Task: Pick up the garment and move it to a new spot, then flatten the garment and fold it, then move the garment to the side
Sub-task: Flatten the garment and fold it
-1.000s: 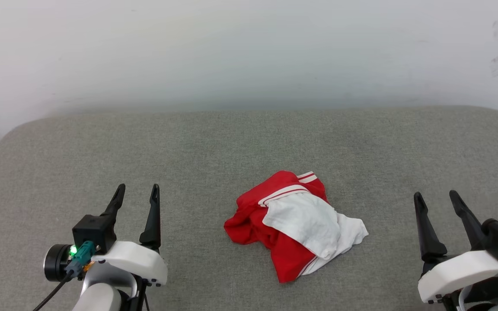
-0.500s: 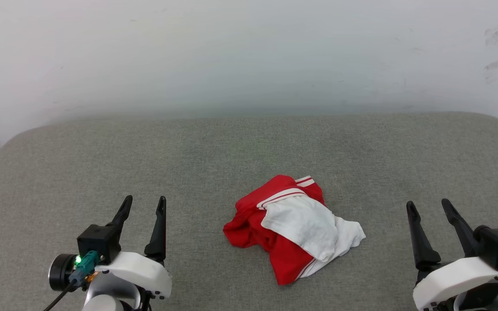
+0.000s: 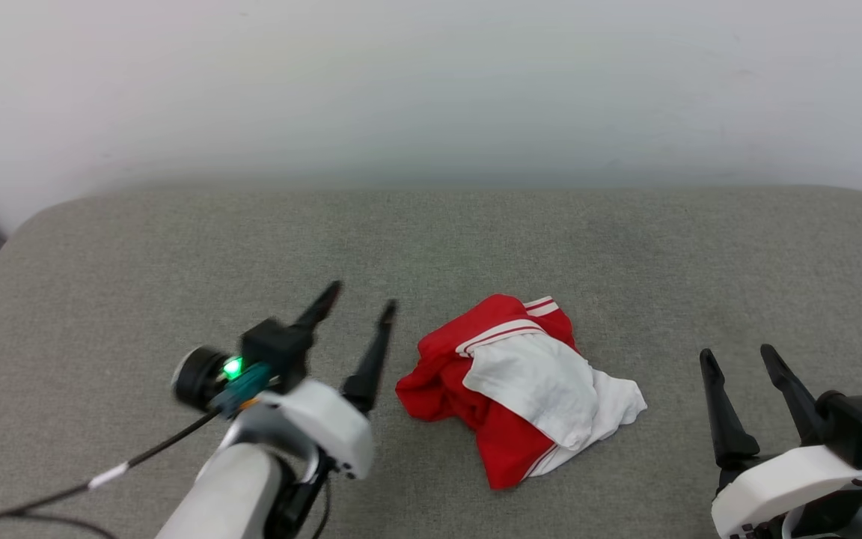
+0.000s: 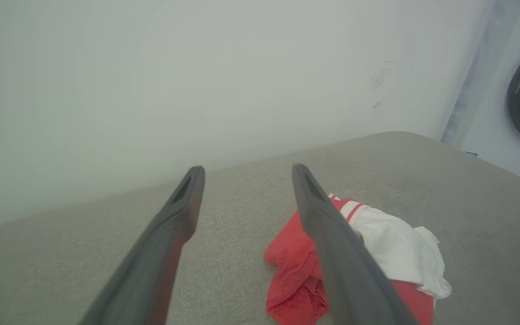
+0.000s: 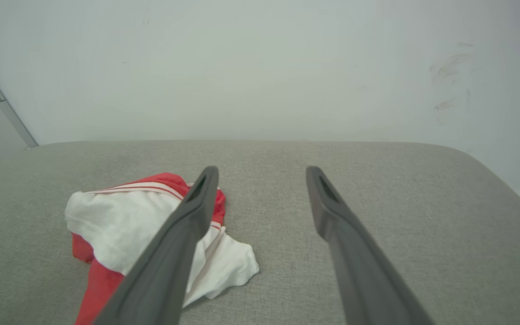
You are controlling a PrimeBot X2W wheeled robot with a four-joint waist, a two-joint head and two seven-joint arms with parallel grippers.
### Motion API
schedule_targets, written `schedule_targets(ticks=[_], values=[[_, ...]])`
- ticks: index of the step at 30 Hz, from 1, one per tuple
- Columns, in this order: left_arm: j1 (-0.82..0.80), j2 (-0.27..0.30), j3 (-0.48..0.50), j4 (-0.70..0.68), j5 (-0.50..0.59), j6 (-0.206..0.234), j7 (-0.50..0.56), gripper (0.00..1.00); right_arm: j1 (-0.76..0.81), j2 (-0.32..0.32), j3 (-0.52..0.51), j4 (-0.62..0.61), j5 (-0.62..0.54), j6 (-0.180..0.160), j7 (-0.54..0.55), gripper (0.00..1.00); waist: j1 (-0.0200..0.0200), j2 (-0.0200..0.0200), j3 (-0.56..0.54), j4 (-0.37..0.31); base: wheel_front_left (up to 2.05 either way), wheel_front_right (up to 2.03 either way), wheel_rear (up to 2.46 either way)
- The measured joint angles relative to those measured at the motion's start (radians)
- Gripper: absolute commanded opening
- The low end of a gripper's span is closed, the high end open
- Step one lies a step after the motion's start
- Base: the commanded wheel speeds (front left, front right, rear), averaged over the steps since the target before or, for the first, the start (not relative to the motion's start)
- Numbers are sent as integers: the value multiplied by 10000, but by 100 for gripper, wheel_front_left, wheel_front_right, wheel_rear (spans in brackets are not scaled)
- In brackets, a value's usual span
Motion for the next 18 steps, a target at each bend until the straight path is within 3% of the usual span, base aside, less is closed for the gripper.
schedule_targets(ticks=[7,13,18], values=[[-1563,-180,-1728,619,-42,-1055,1996,100,-147,2,171,54,31,0,6,100,1,0,255,-267,0,0,0],[-2503,255,-3409,901,-1214,-1191,4169,100,-193,-2,182,224,163,0,-61,100,1,0,524,-714,0,0,0],[-3154,805,-4498,872,-2201,-1206,5363,100,-279,0,251,412,257,0,-219,100,1,0,797,-1049,0,0,0]])
